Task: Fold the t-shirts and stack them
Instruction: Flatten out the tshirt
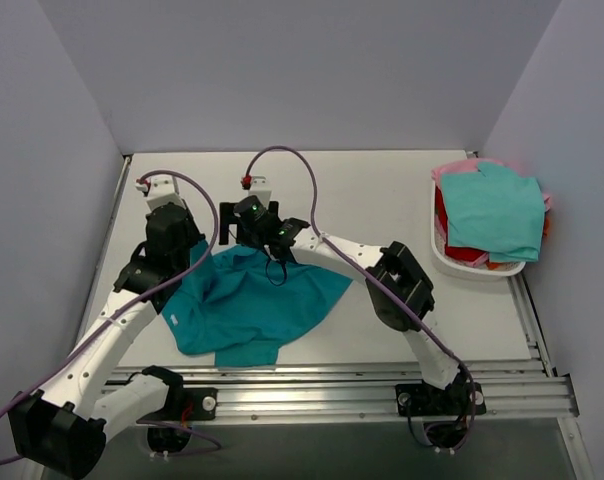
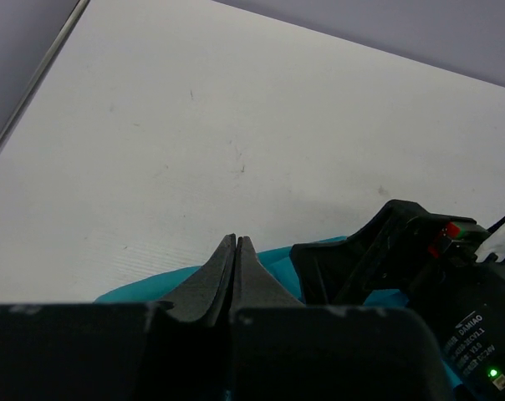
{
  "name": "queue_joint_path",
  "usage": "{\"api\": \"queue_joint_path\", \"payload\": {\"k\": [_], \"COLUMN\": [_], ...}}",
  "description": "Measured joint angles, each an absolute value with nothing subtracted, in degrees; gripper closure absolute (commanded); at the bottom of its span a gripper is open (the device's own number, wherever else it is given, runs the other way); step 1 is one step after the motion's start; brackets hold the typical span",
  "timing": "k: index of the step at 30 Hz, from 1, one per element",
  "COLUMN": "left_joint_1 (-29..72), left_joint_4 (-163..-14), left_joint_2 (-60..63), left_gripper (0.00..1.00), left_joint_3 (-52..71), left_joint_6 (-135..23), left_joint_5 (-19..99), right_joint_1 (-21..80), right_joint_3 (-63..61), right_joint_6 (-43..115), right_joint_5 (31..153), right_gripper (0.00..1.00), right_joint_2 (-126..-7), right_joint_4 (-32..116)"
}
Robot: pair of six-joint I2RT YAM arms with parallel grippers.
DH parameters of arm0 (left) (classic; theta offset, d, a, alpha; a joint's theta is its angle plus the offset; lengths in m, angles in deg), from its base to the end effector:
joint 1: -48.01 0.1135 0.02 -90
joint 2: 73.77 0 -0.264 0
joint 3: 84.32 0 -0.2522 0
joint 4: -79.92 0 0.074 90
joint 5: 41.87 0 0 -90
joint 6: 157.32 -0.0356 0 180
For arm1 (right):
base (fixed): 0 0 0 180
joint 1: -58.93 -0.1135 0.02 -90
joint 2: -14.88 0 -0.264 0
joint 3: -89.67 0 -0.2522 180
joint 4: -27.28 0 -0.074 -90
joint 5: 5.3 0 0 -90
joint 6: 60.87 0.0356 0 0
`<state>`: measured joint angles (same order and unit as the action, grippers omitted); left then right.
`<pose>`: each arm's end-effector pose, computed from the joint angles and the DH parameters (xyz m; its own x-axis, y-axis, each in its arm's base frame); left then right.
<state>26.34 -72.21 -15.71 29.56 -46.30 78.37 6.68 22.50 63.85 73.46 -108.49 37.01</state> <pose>0.2191 -0.0678 0.3374 -0.2505 -0.2339 -0.9394 -0.2262 0.9576 -0.1781 0.3210 0.4032 0.2501 -0.5523 0.1992 -0.8095 -0.4246 0.7684 0.4788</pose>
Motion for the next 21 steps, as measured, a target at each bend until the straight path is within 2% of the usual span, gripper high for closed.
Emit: {"api": "queue_joint_path", "payload": {"k": [13,21], "left_joint_1": [26.8,26.9], "left_joint_4": [-72.9,-72.9], "left_joint_2": [-14.6,-14.7], "left_gripper": [0.98,0.98], "left_joint_3": [29.8,30.5], "left_joint_6": [-46.3,-46.3], "left_joint_5": [79.0,79.2], "right_joint_1": [-1.2,-1.2], "right_joint_3": [26.1,20.2], "right_joint_6": [67.1,69.3], "right_joint_5": [72.1,70.5], "right_gripper": [0.05,0.05], "right_joint_2": [-109.8,-109.9], "right_joint_4": [39.1,38.8]}}
